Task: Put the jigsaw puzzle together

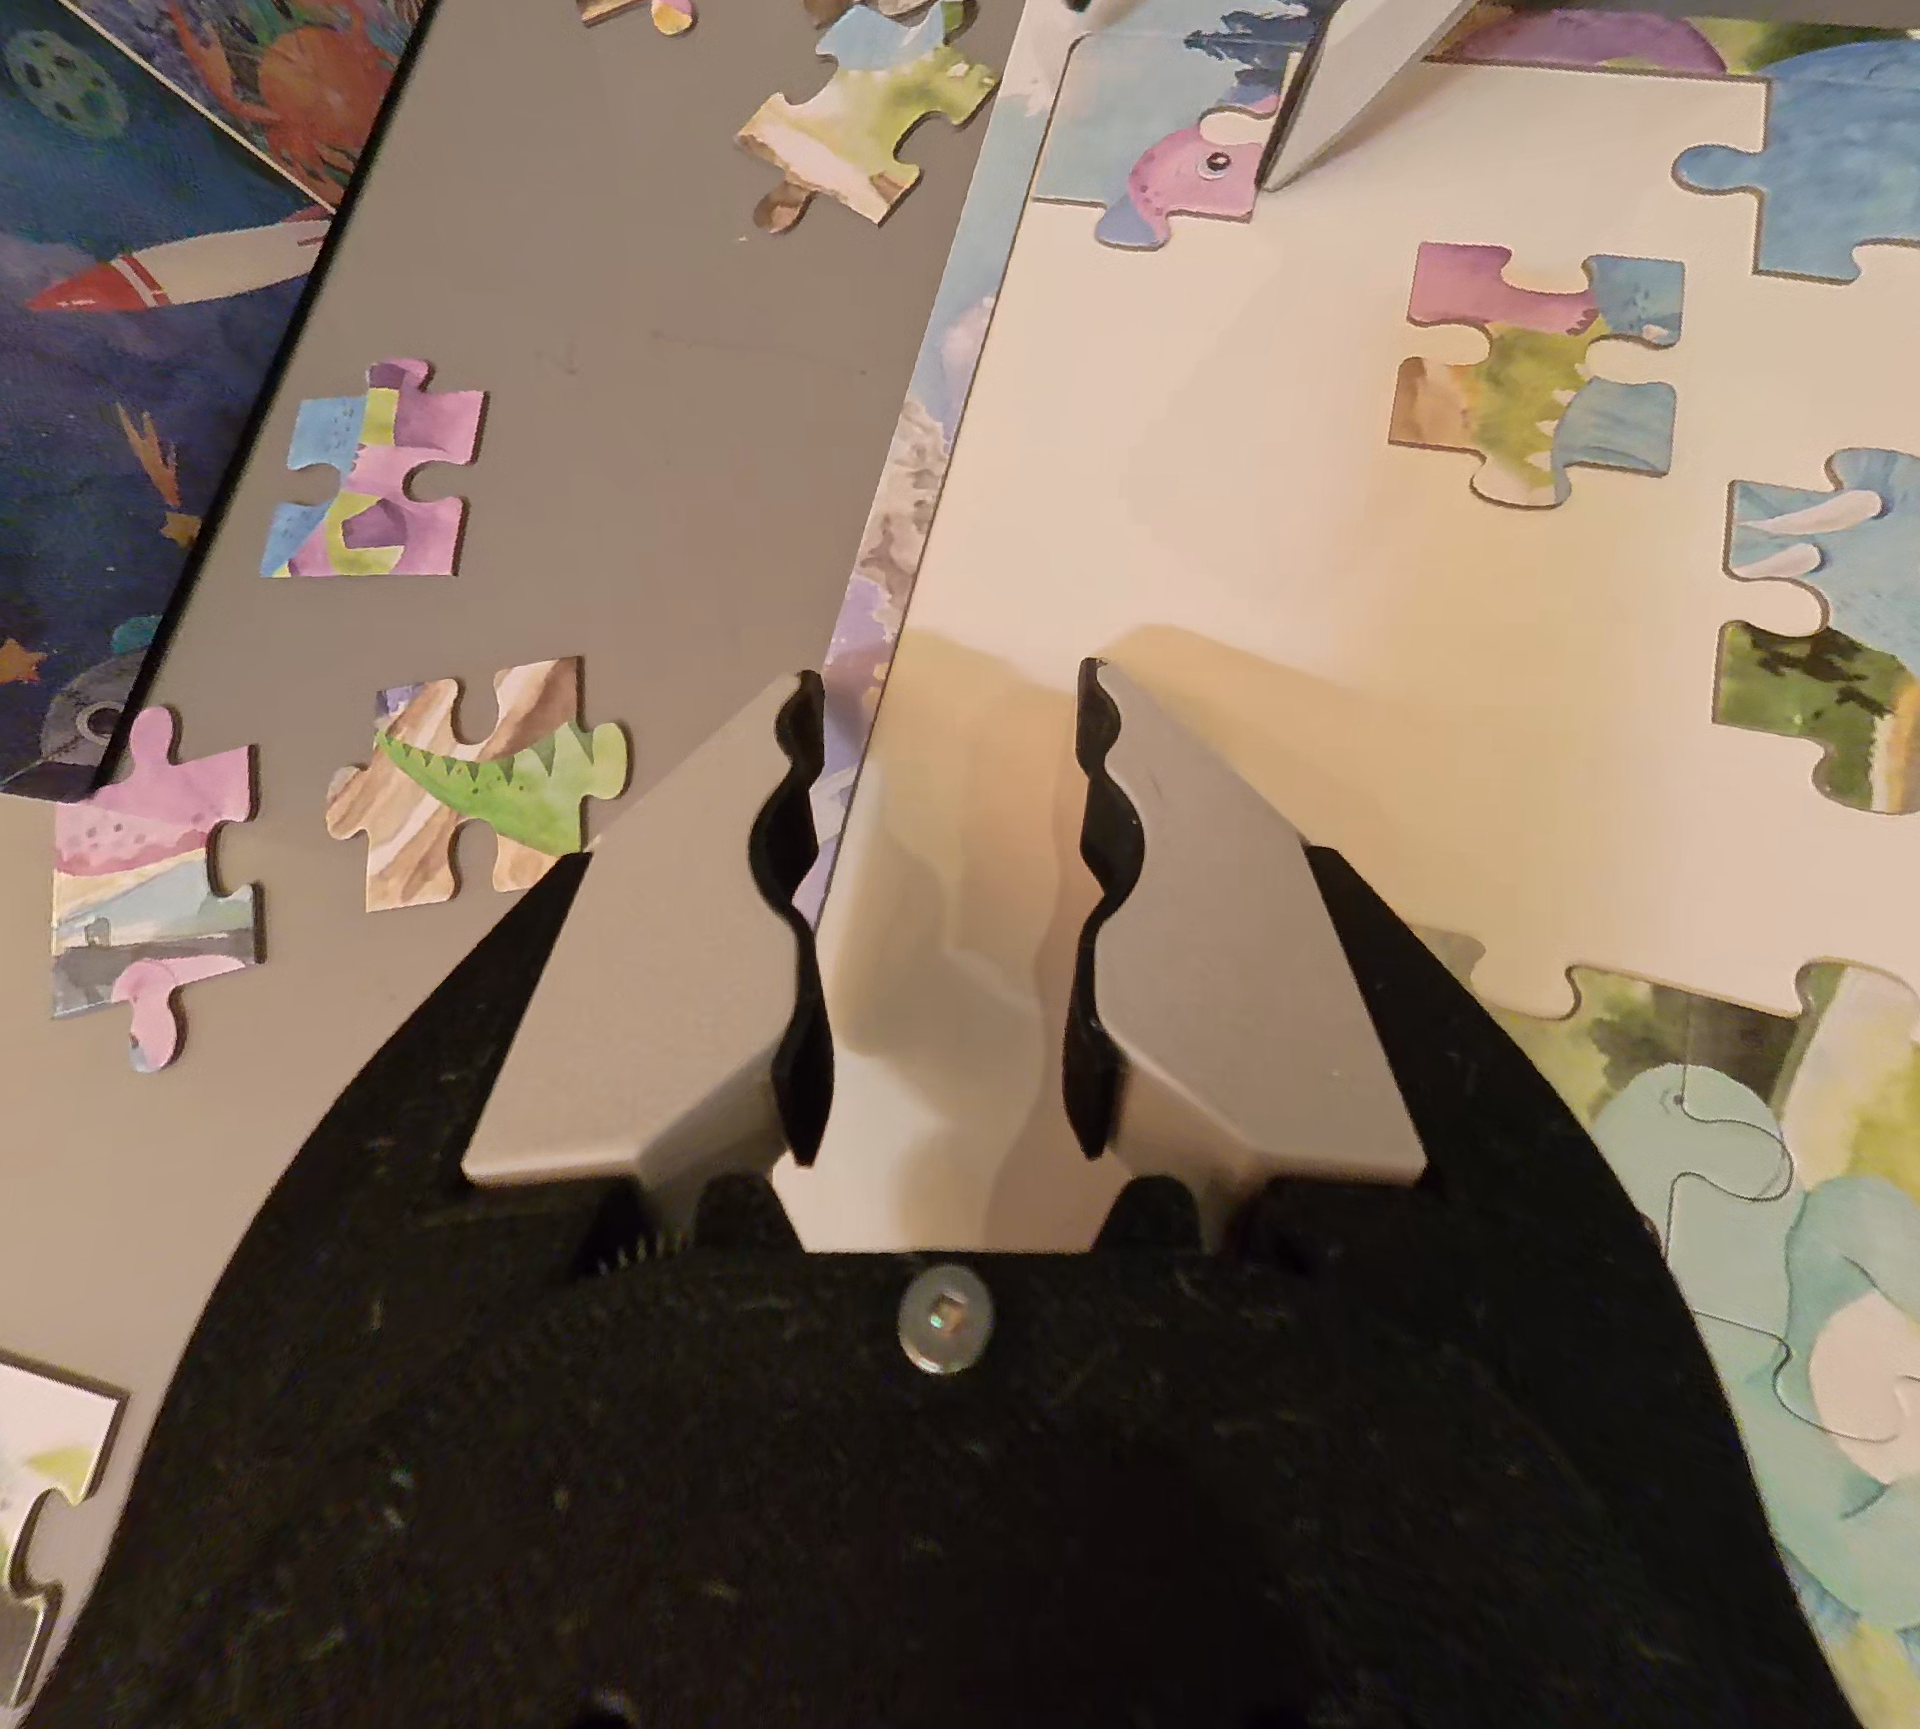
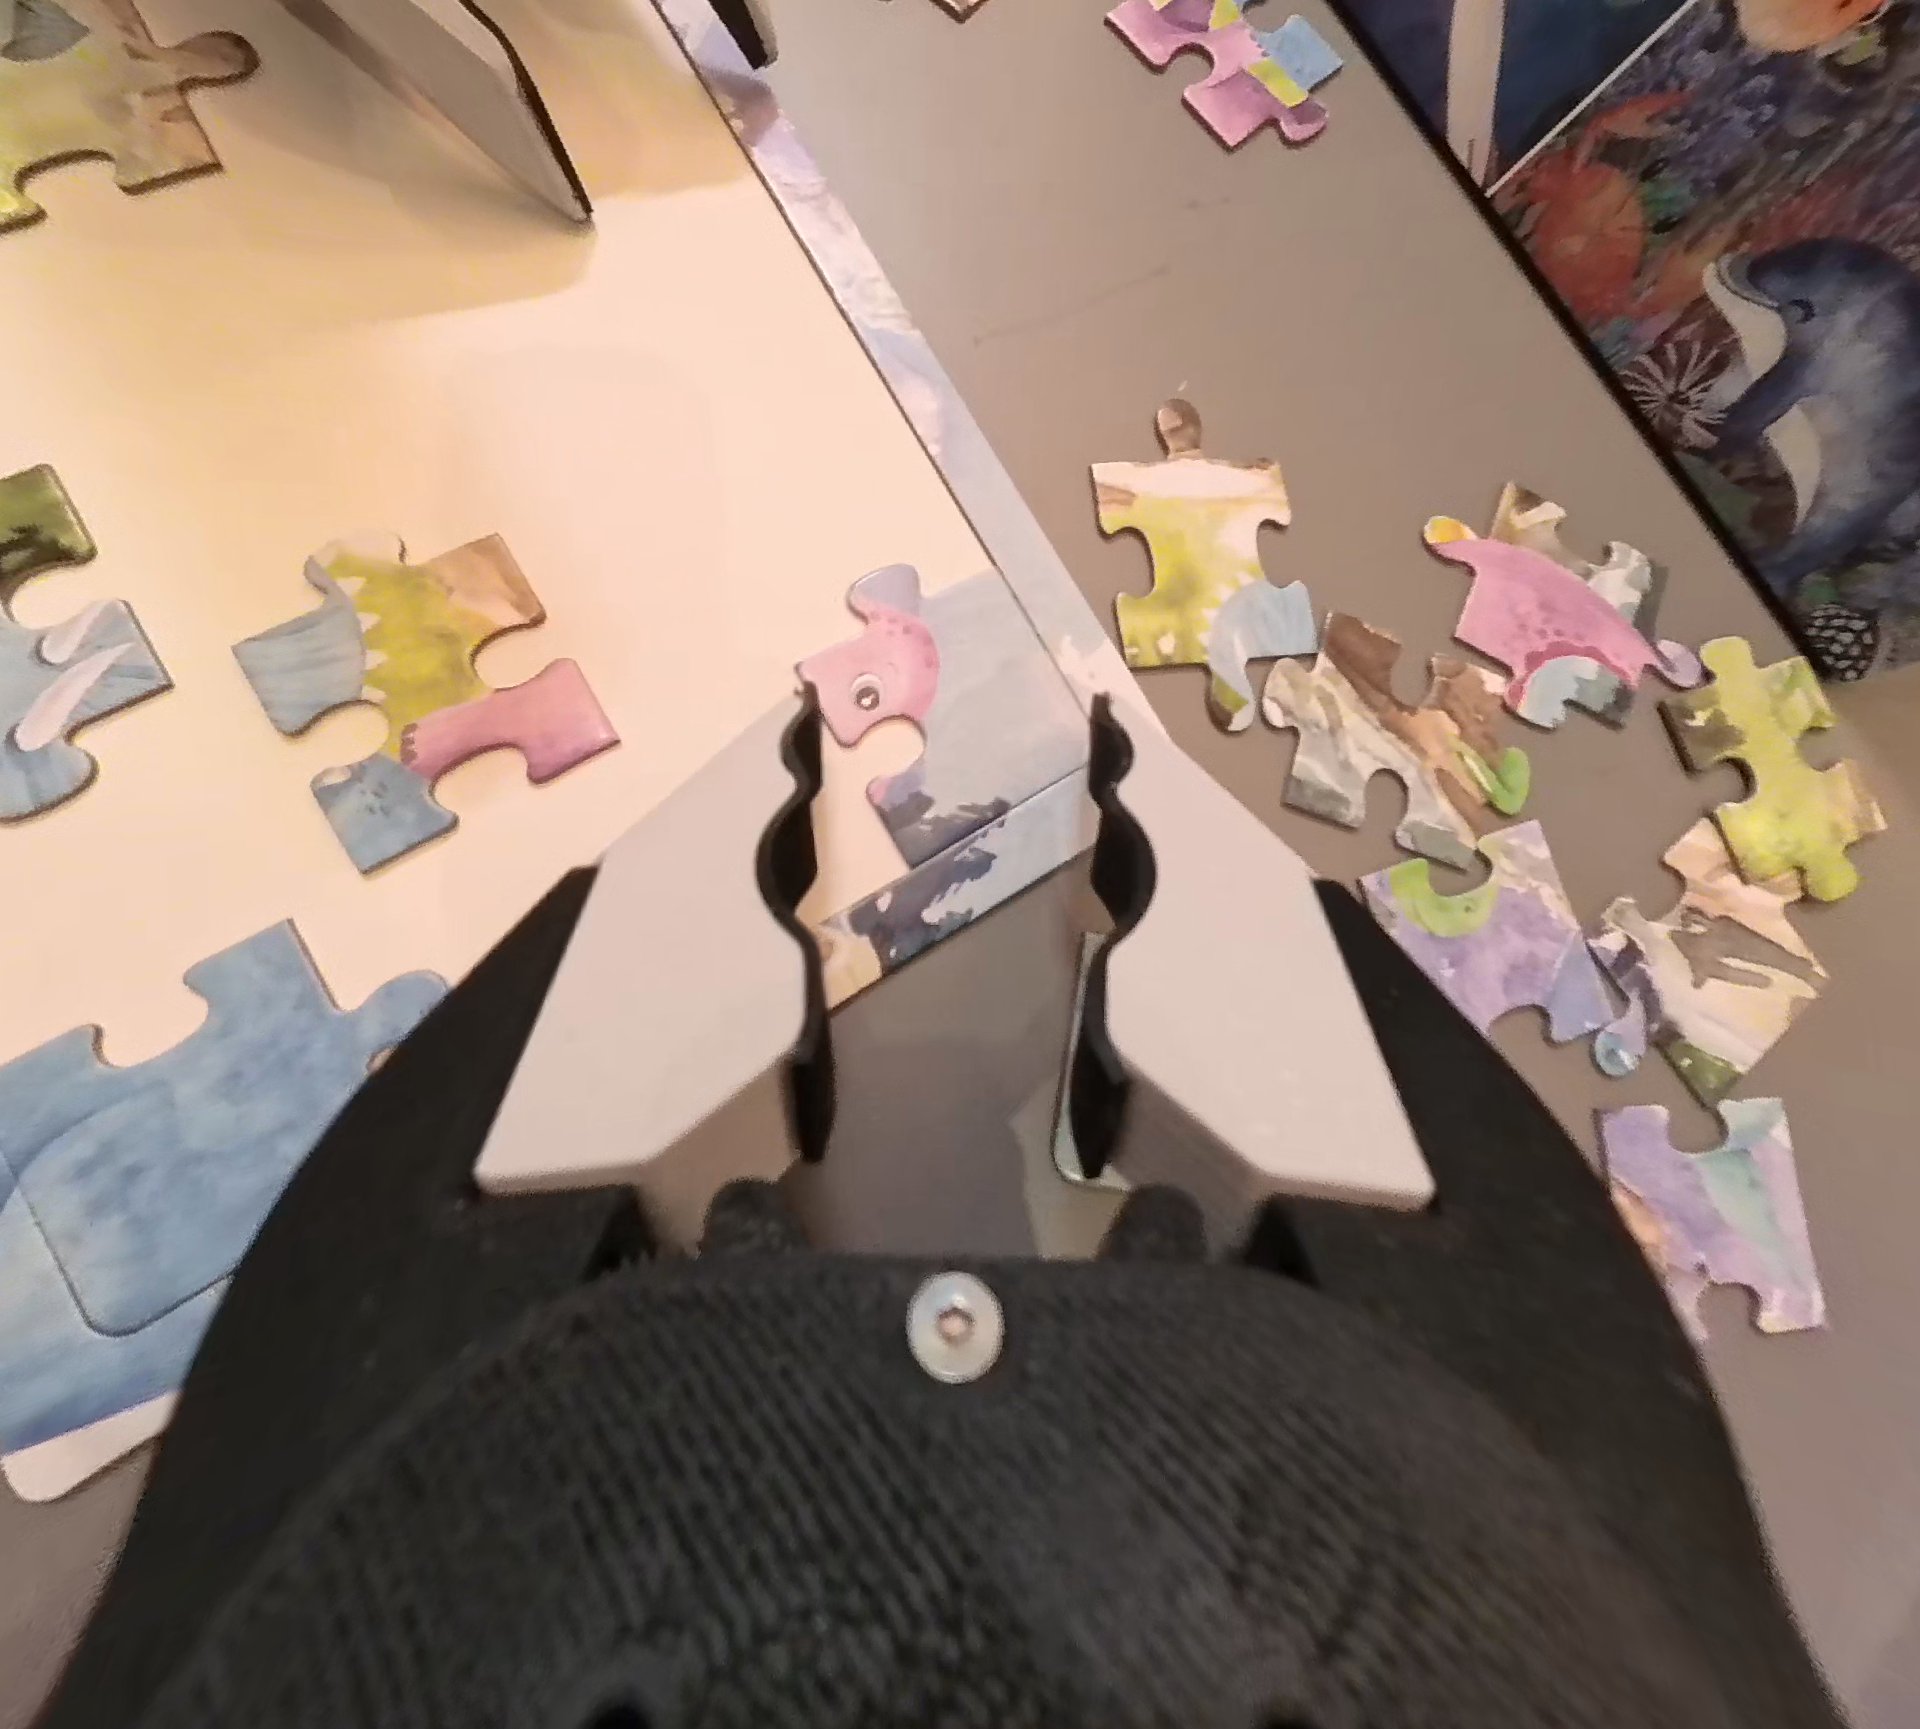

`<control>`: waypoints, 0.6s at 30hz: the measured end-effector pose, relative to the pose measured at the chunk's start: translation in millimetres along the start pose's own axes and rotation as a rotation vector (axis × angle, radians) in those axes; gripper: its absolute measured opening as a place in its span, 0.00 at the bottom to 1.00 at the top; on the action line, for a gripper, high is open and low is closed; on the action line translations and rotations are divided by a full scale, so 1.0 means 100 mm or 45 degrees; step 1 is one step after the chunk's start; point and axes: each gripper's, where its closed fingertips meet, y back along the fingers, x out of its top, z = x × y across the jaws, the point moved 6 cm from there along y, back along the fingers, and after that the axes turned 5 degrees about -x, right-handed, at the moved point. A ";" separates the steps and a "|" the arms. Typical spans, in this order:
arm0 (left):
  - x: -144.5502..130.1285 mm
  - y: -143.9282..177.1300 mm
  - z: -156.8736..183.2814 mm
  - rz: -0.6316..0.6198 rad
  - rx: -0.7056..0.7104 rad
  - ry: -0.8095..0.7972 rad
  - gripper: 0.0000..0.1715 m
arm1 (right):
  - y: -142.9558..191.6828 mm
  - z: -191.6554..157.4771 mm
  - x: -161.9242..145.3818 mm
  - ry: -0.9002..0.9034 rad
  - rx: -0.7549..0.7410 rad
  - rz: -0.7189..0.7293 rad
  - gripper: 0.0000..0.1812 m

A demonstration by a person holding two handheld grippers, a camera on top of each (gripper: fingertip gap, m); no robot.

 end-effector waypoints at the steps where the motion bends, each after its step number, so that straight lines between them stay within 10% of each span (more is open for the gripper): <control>1: 0.00 0.00 0.00 0.000 0.000 0.001 0.29 | 0.00 0.00 0.00 -0.003 -0.001 -0.001 0.28; 18: 0.00 0.00 0.01 -0.001 0.005 -0.009 0.27 | 0.29 0.46 -0.08 -0.464 -0.100 0.188 0.21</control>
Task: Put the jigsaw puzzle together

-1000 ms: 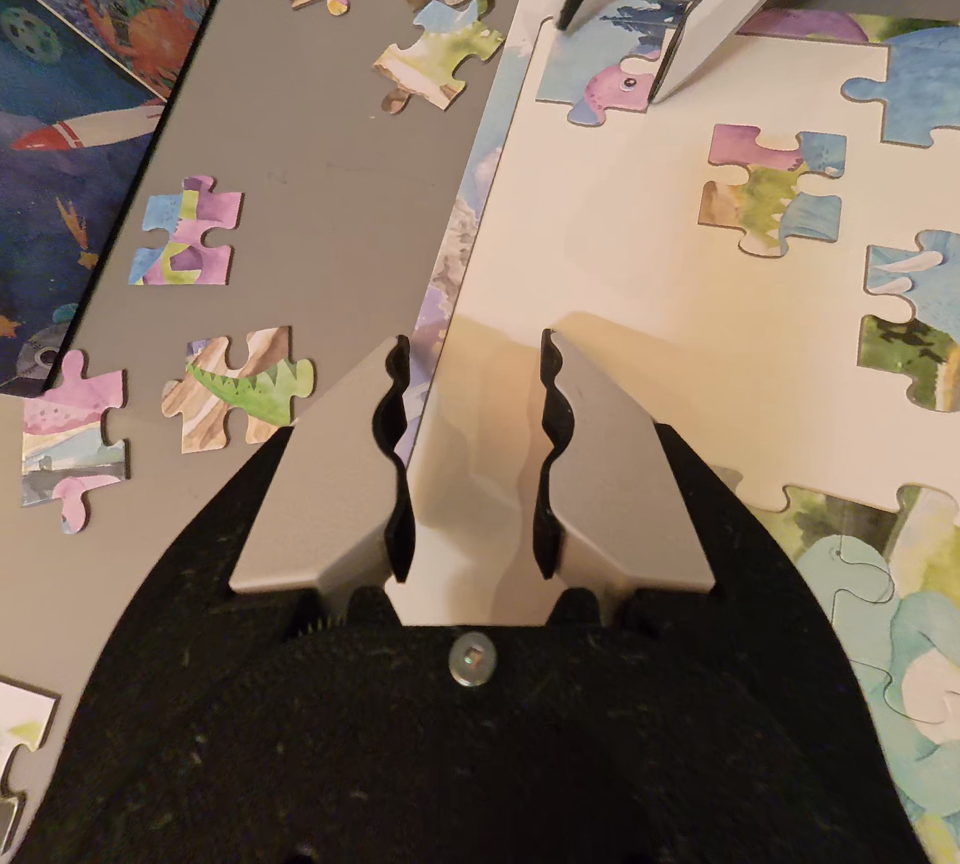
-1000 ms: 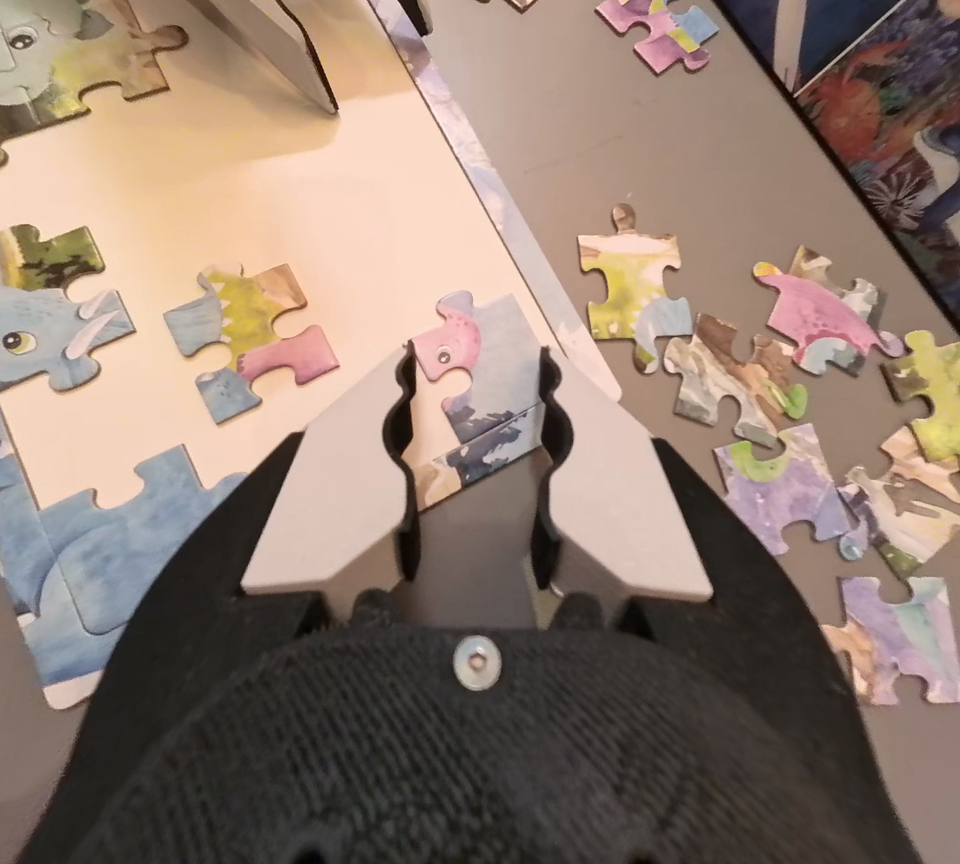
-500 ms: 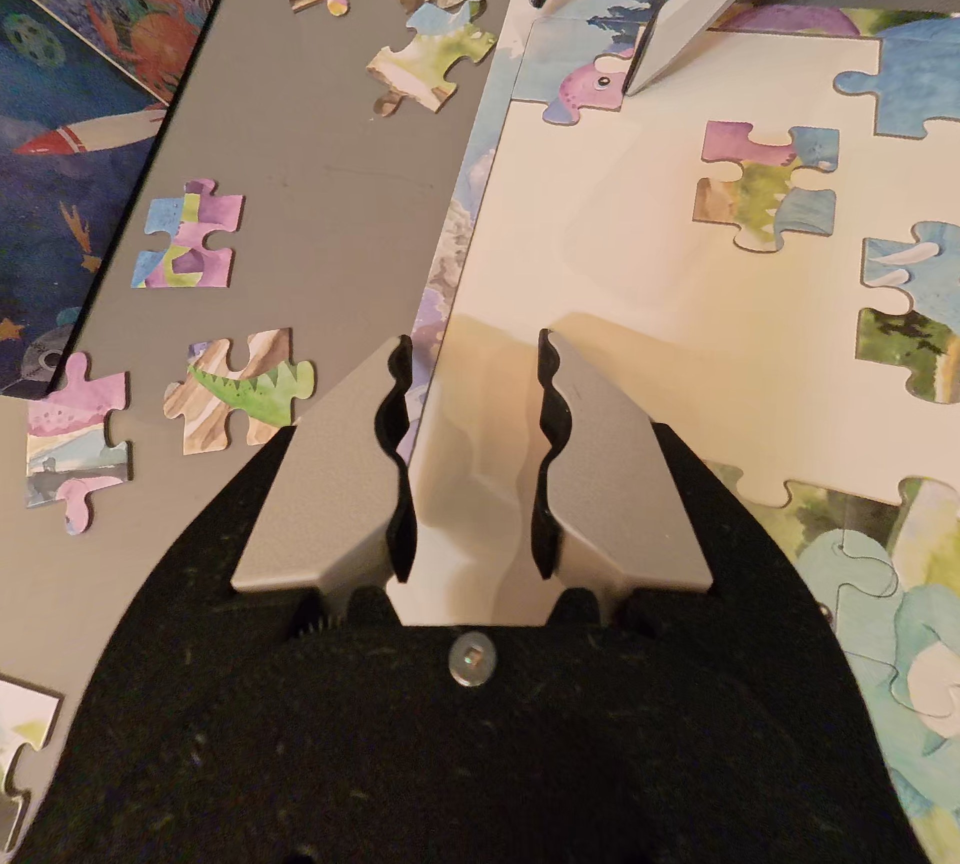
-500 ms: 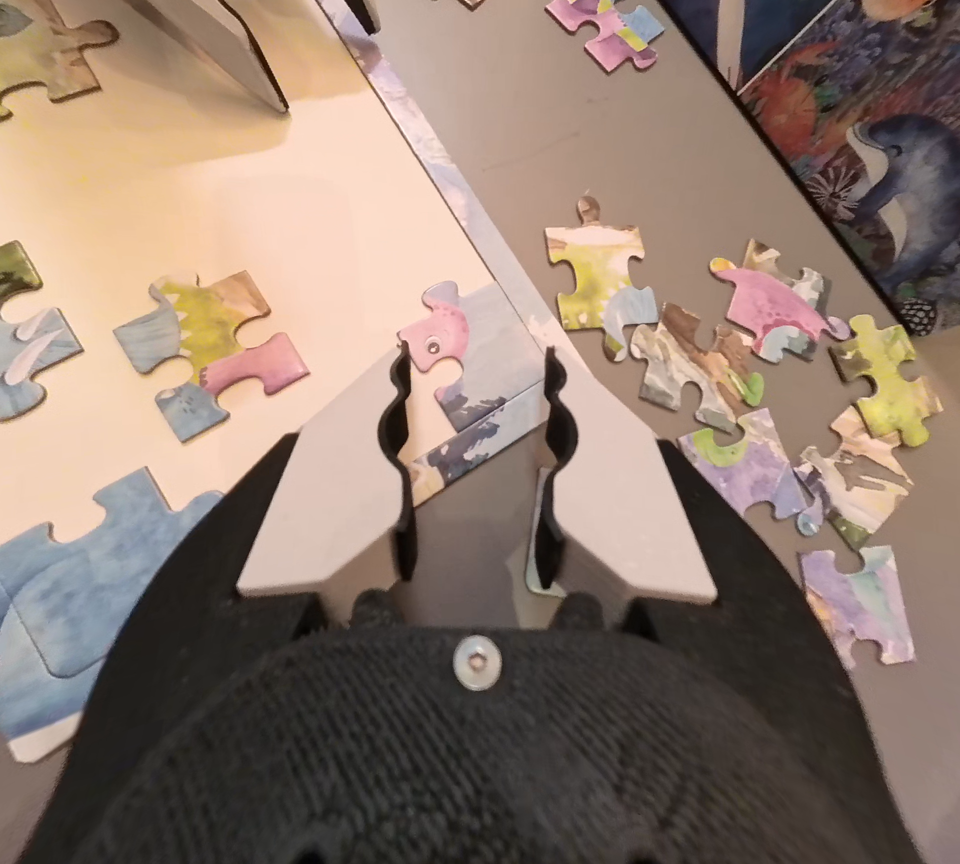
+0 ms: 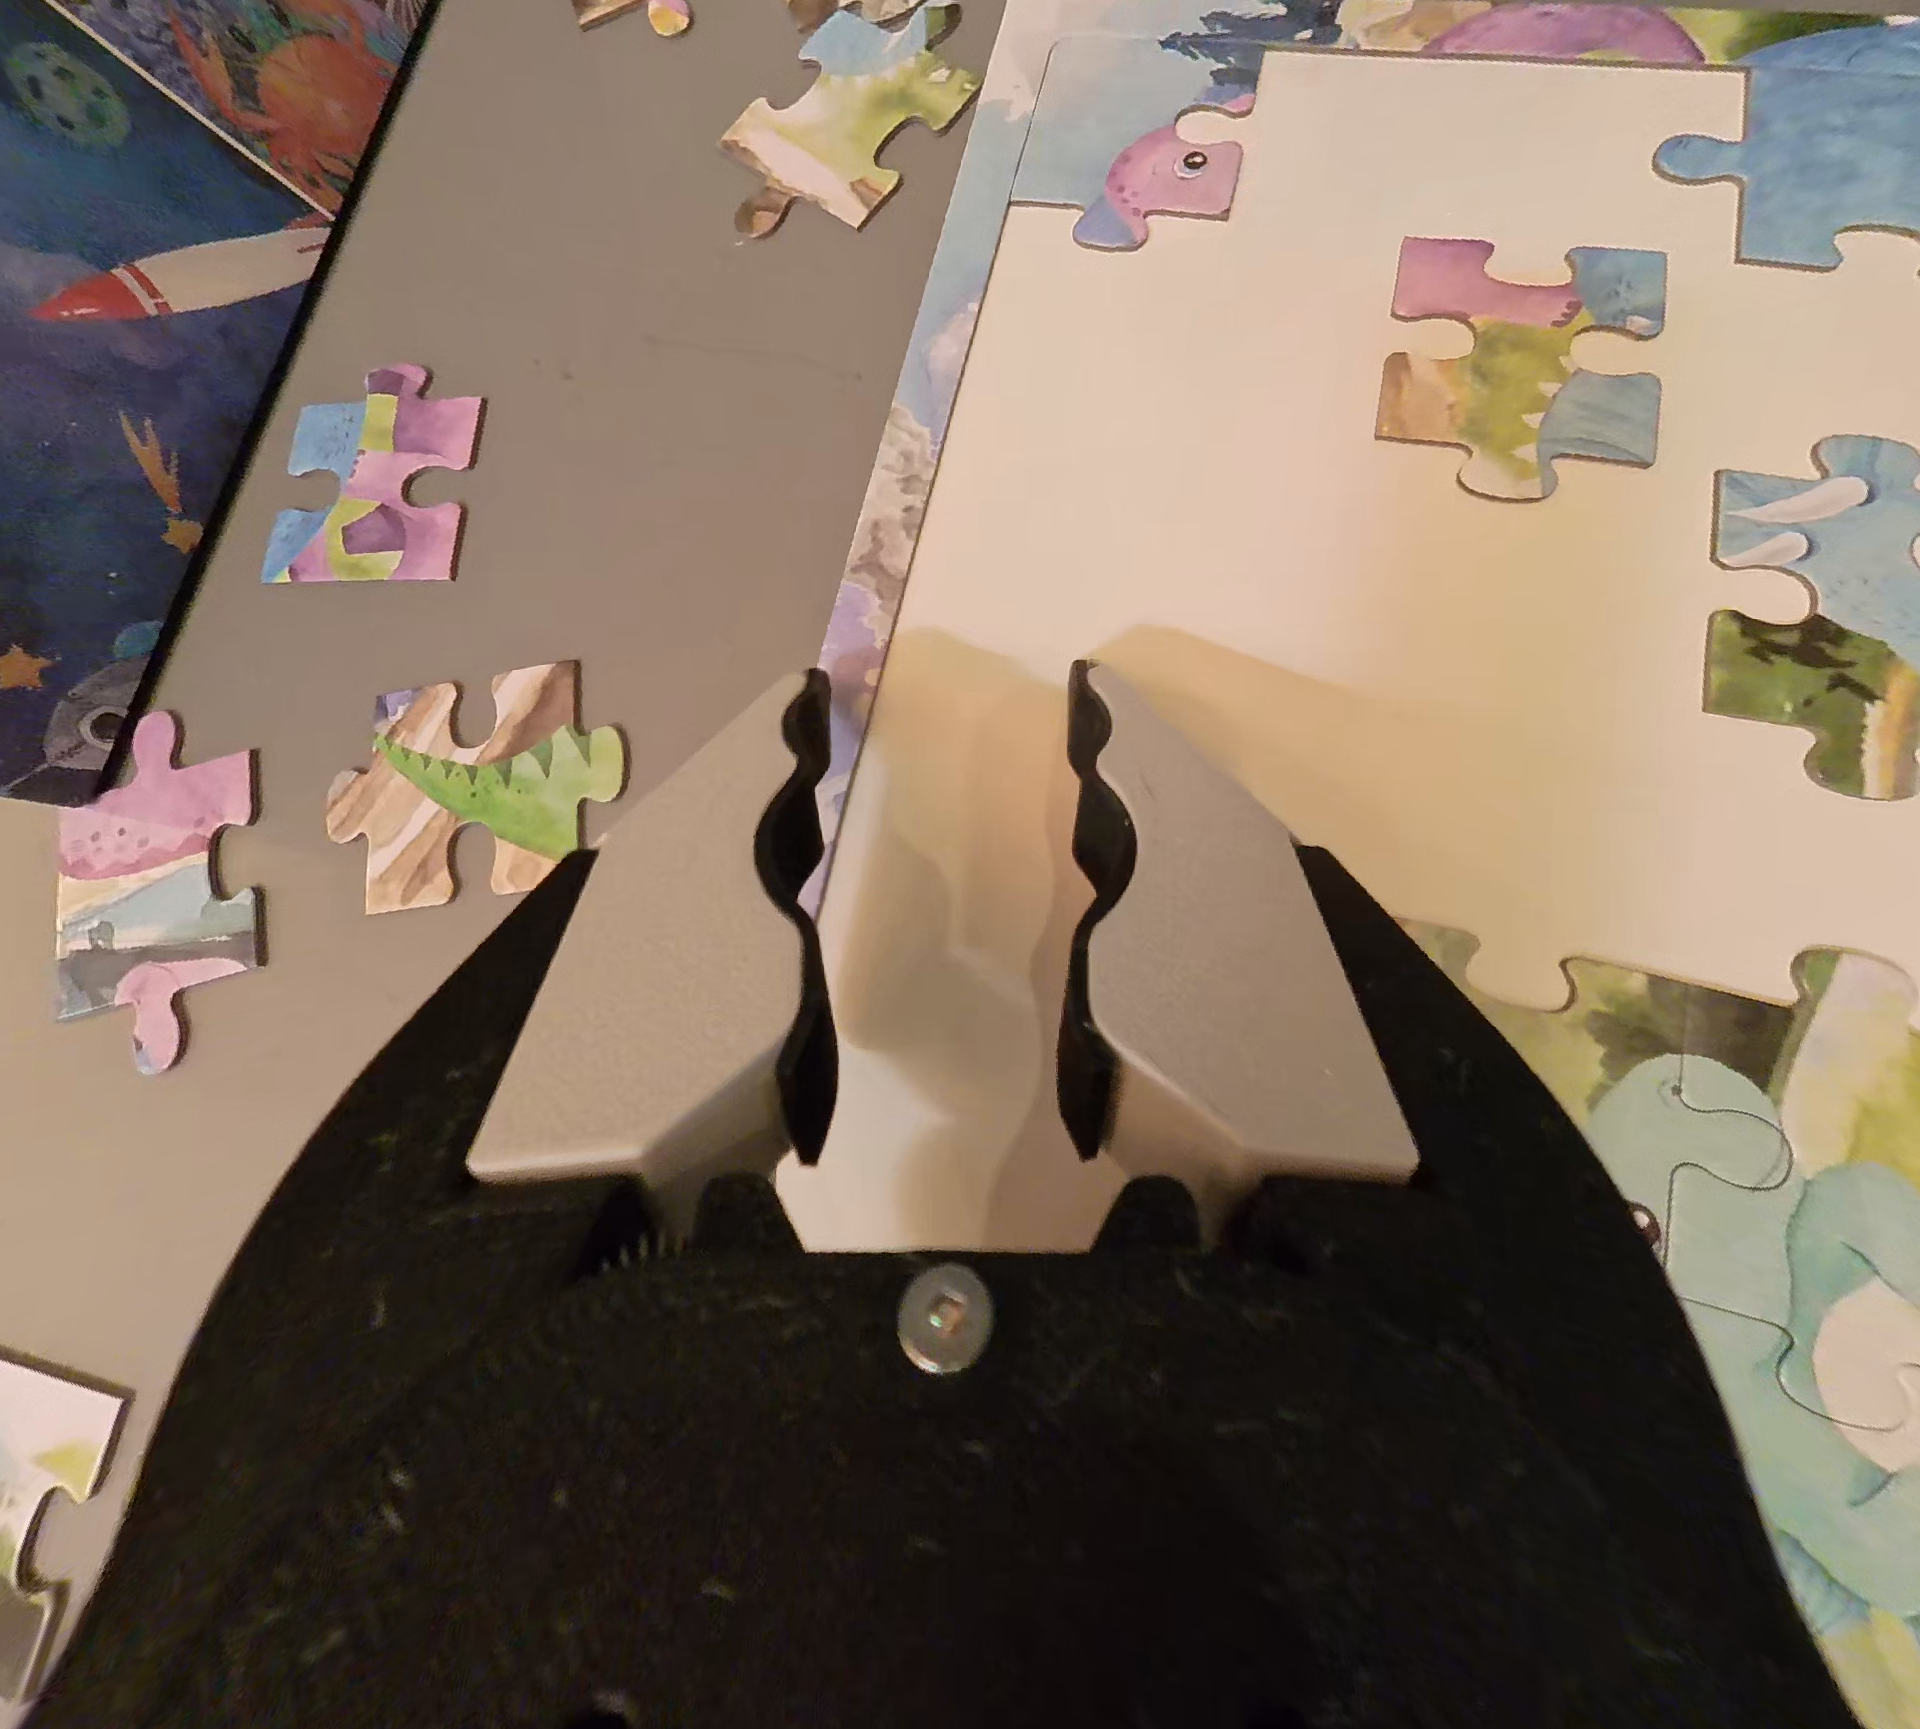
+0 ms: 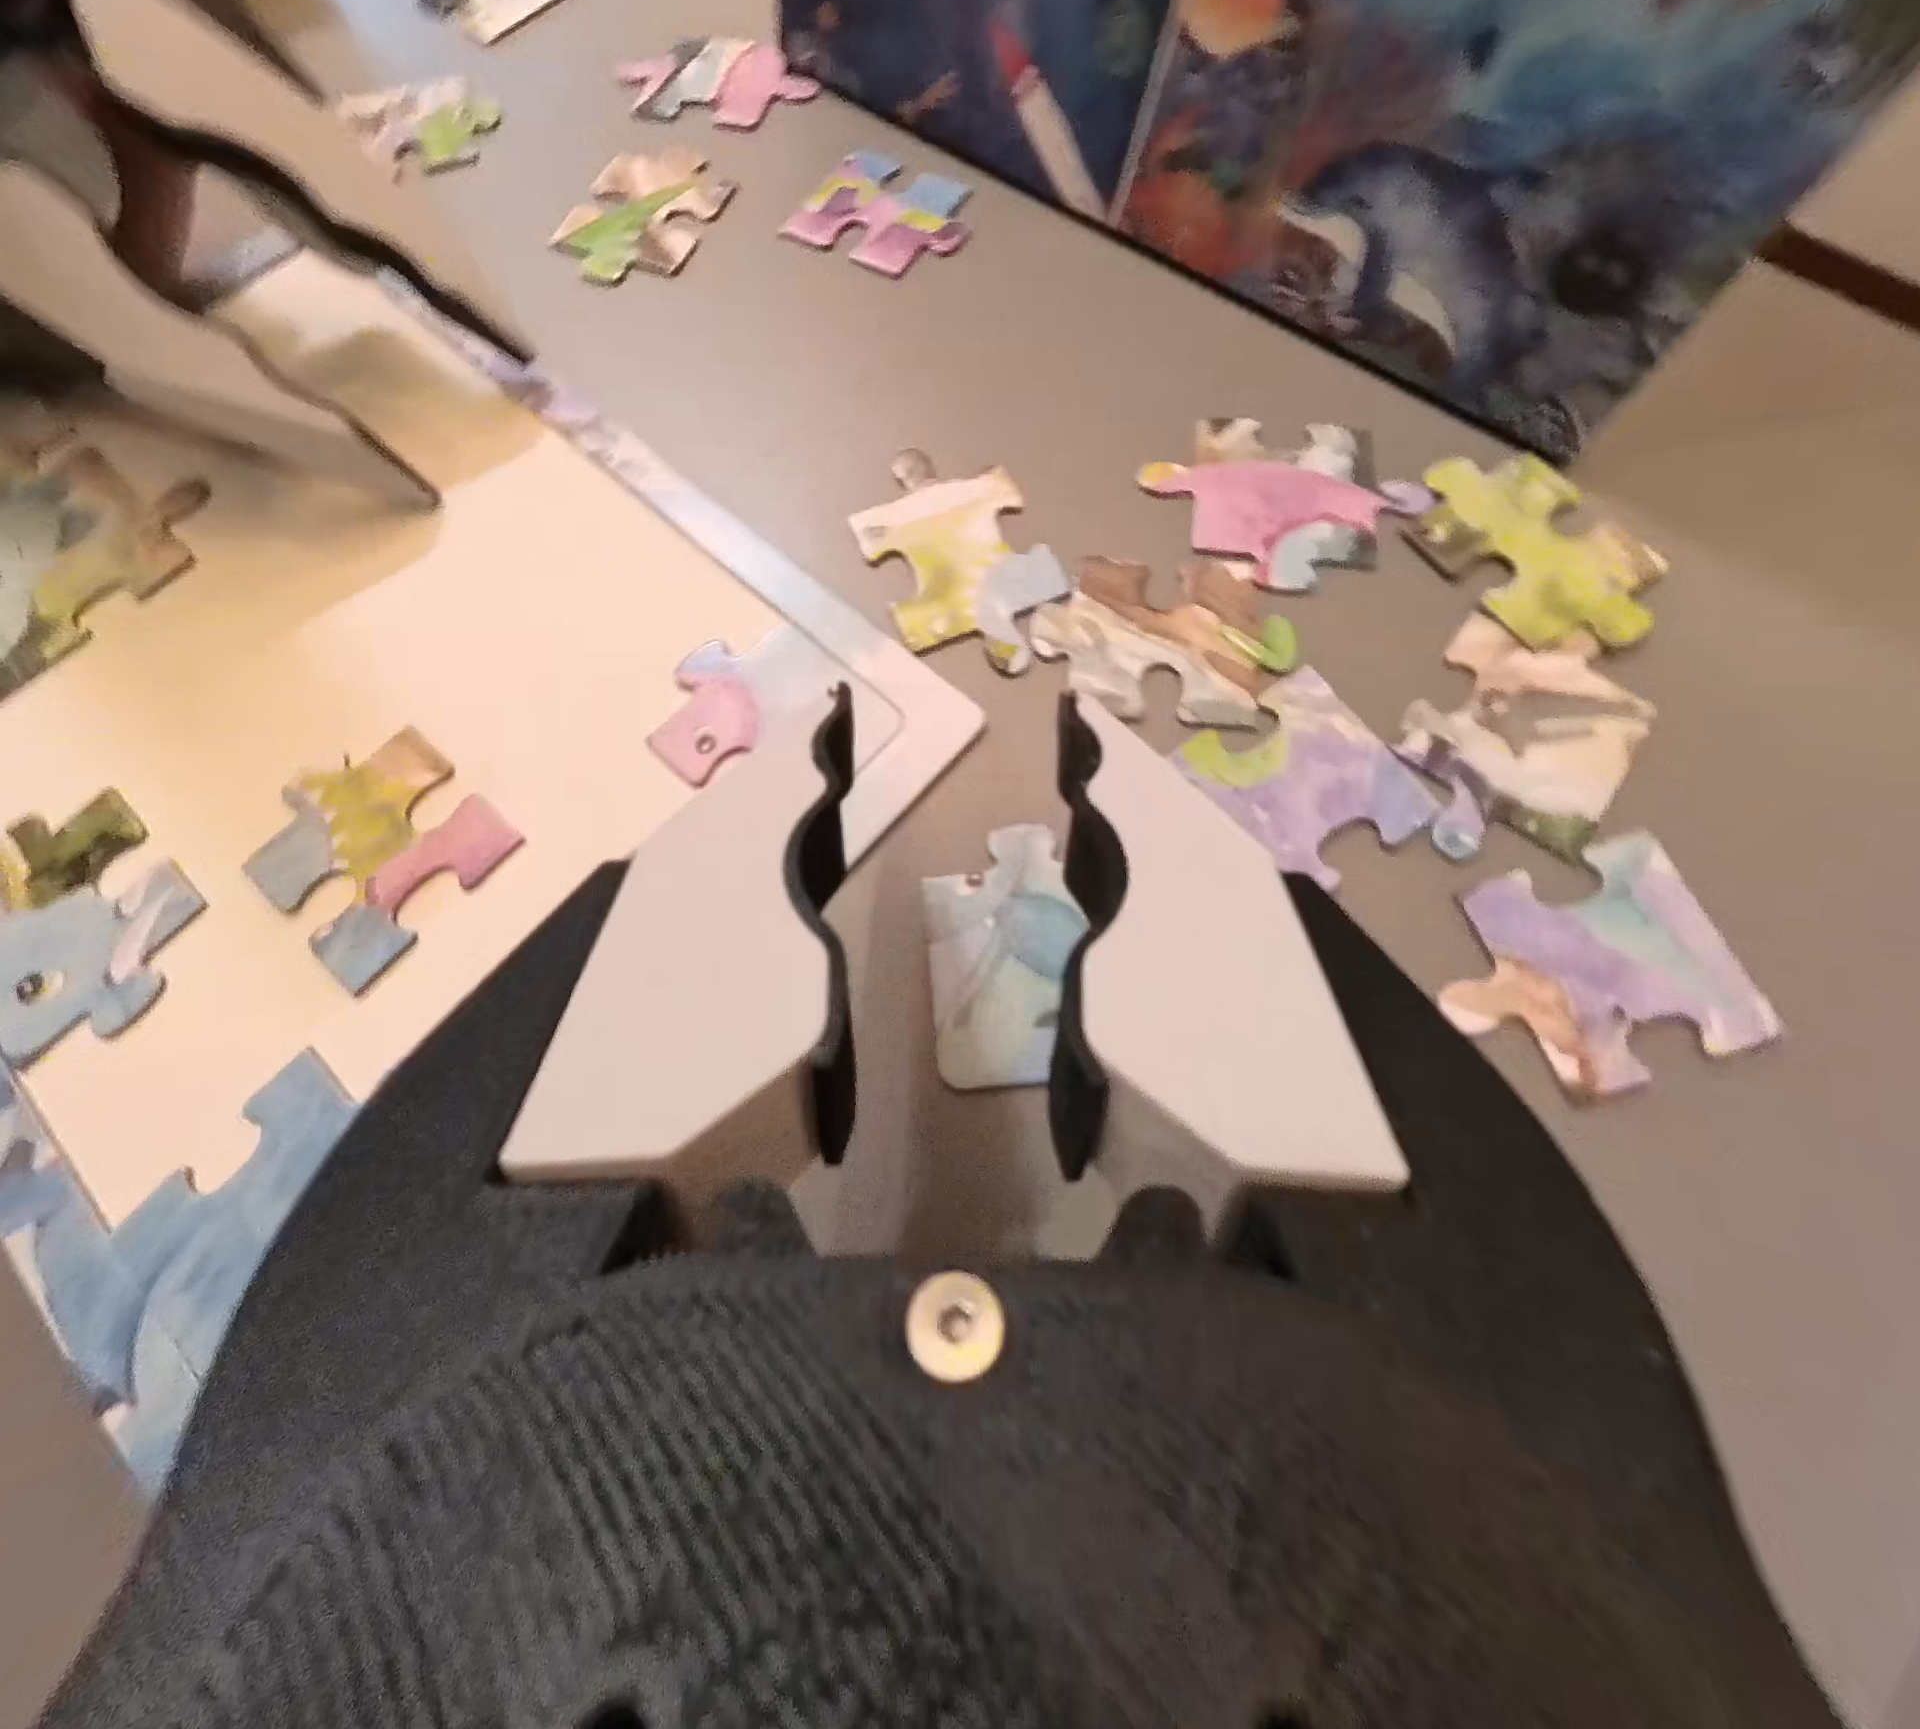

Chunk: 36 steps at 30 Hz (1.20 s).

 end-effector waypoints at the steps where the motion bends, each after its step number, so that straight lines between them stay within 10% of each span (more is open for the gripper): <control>1: 0.00 0.00 0.01 0.001 0.002 -0.008 0.26 | 0.01 0.05 -0.01 -0.059 0.000 0.011 0.19; 11: 0.19 0.56 -0.27 0.473 -0.107 0.236 0.18 | -0.05 0.01 -0.04 0.038 -0.053 -0.020 0.11; 26: -0.39 0.94 -1.07 0.387 0.677 0.439 0.00 | -0.04 0.07 -0.18 -0.037 -0.038 -0.146 0.00; 36: -0.52 1.00 -1.17 0.345 0.773 0.454 0.00 | -0.15 -0.07 -0.28 -0.116 0.120 -0.243 0.00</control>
